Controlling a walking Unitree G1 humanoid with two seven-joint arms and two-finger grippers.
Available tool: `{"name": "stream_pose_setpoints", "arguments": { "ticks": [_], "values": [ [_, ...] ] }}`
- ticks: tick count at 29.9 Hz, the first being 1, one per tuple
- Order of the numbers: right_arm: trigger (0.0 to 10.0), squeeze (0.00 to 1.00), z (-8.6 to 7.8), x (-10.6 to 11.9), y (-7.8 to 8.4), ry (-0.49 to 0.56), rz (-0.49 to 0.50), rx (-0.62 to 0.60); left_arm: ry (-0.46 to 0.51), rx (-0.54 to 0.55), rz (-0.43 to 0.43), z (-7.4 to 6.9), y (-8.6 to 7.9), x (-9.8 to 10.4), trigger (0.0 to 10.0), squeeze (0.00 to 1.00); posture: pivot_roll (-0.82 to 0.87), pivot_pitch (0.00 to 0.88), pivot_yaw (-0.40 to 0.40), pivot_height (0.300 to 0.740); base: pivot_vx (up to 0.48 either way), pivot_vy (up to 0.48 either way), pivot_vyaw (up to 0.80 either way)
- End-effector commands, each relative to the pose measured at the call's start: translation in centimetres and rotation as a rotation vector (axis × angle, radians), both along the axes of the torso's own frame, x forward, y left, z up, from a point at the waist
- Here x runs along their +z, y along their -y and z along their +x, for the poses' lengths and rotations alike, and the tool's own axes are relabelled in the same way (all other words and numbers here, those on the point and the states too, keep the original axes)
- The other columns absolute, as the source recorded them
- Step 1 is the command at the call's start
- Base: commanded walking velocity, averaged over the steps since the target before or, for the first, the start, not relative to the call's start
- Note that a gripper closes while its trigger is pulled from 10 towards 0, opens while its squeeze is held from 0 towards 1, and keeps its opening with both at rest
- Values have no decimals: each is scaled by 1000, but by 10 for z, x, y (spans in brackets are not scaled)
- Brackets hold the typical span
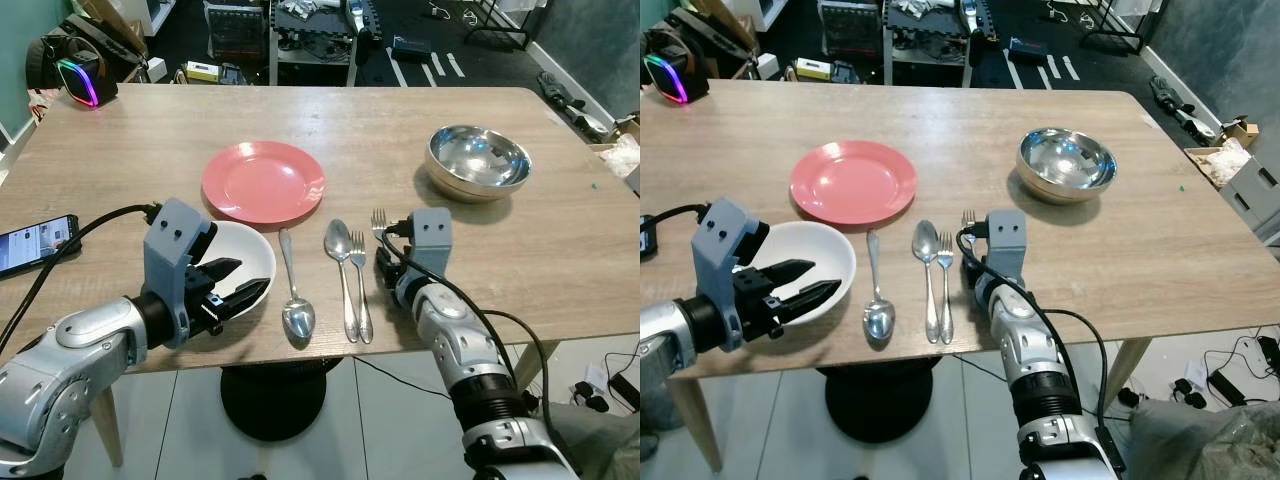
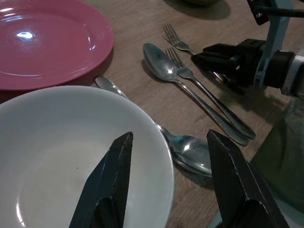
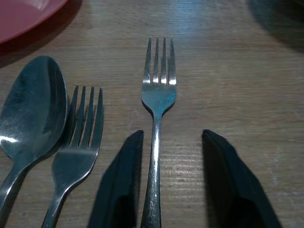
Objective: Setting the table
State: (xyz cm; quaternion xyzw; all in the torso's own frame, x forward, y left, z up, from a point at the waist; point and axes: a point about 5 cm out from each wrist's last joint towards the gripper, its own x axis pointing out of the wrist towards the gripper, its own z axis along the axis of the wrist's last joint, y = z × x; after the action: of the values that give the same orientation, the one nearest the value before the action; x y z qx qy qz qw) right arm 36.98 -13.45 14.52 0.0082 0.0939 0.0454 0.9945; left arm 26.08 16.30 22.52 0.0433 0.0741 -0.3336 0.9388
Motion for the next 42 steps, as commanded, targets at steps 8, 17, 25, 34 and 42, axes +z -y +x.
{"name": "stream_pose_setpoints", "arguments": {
  "ticks": [8,17,25,34,42],
  "values": [
    [0,0,-18,-49,9,-230,-78,6,-18,-6,-5,-3,1,-5,10000,0,135,147,13,740,0,0,0],
    [0,0,-18,-49,11,-229,-92,-2,-20,1,-7,-2,1,-6,10000,0,134,145,11,740,0,0,0],
    [0,0,-9,5,1,35,338,14,-13,13,-16,0,1,-6,10000,0,130,137,15,740,0,0,0],
    [10000,0,-33,52,12,358,362,-56,64,126,-44,12,1,5,10000,0,103,128,24,740,0,0,0],
    [10000,0,-47,52,37,434,188,-179,176,290,-63,30,-4,24,10000,0,83,117,36,740,0,0,0]
  ]
}}
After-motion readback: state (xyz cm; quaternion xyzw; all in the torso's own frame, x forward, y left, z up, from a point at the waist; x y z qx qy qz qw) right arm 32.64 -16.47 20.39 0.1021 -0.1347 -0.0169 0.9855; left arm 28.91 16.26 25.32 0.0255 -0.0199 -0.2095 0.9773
